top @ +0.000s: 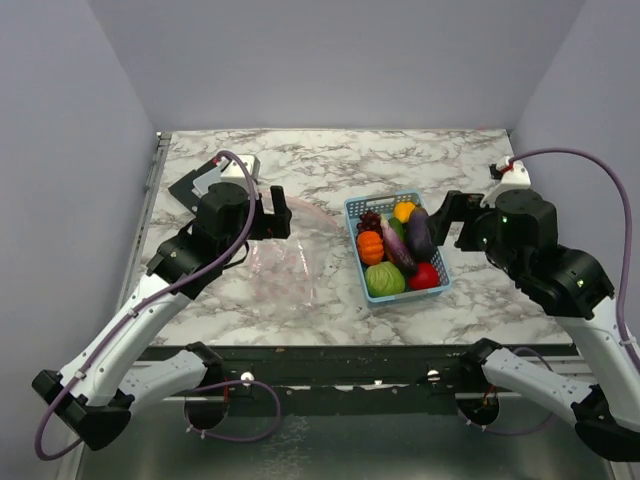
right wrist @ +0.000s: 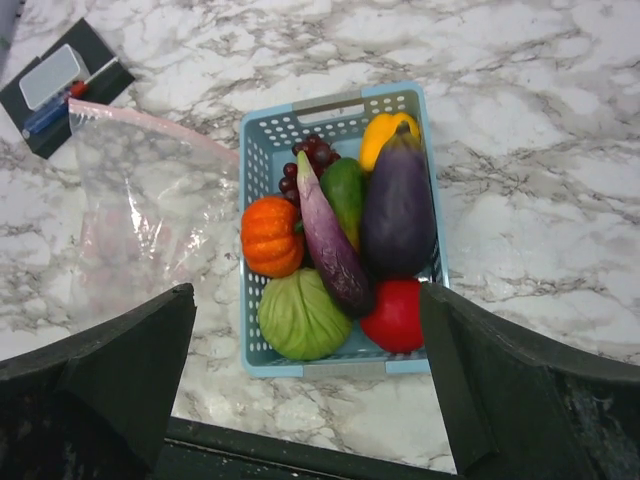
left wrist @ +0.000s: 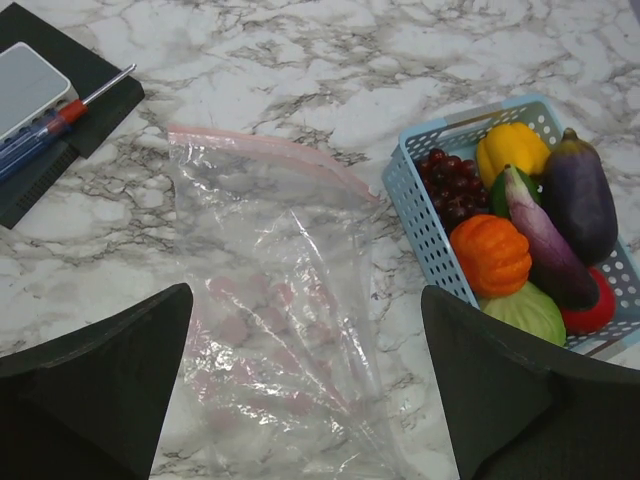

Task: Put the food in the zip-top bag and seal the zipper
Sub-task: Move the bin to the center of the board.

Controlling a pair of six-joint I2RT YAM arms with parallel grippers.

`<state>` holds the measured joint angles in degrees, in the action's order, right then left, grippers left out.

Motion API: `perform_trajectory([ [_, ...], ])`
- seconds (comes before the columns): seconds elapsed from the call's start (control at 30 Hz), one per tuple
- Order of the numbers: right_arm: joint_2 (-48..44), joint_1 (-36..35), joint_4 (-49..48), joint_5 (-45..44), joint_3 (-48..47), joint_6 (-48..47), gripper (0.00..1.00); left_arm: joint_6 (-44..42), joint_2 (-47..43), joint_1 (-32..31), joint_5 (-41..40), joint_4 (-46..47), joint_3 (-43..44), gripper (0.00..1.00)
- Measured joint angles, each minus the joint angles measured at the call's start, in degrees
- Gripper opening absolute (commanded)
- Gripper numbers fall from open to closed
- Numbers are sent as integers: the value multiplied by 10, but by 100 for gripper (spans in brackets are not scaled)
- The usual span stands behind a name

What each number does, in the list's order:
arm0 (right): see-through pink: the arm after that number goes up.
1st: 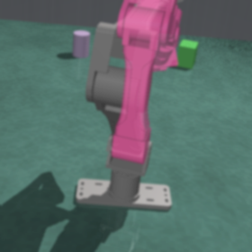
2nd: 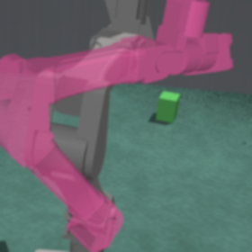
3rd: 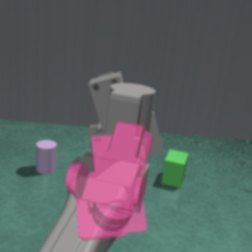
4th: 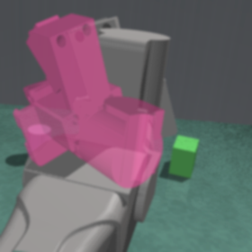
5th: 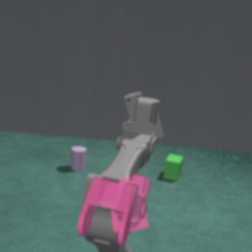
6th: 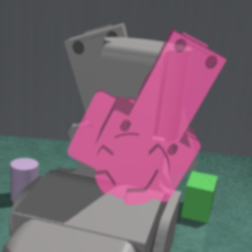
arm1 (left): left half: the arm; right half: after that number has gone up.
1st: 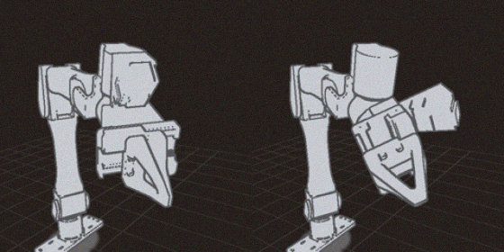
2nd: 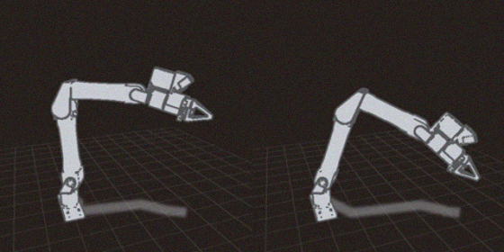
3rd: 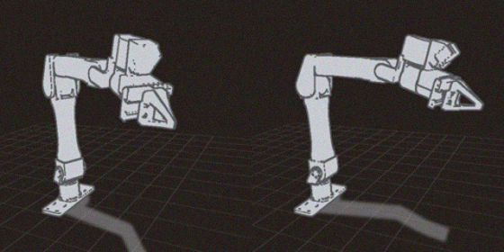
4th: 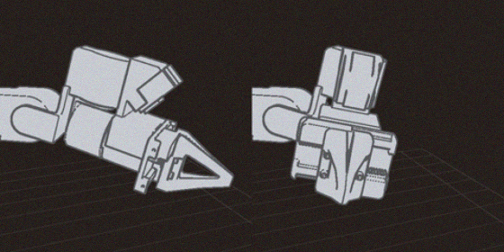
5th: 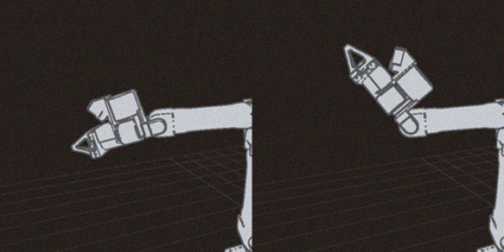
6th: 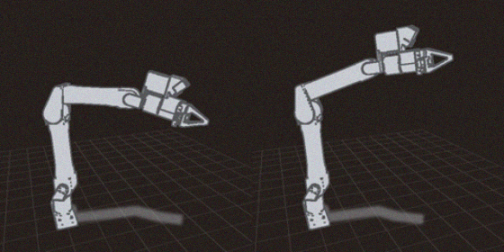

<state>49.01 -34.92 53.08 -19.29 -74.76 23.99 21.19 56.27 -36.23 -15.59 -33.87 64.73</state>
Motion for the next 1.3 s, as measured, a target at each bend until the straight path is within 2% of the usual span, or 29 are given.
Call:
perform_trajectory([
  [0.3, -7, 0, 25, -16, -61, -7, 100, 0, -43, 0, -1, 8, 21, 99],
  [0.53, -12, 0, 51, 29, -92, -17, 92, 0, -54, 0, -12, 8, 21, 99],
  [0.93, 25, 0, 66, 132, -68, -6, 82, 0, -65, 0, -29, 3, 20, 99],
  [1.3, 63, 0, 66, 166, -53, 2, 77, 0, -62, 0, -29, -6, -2, 99],
])
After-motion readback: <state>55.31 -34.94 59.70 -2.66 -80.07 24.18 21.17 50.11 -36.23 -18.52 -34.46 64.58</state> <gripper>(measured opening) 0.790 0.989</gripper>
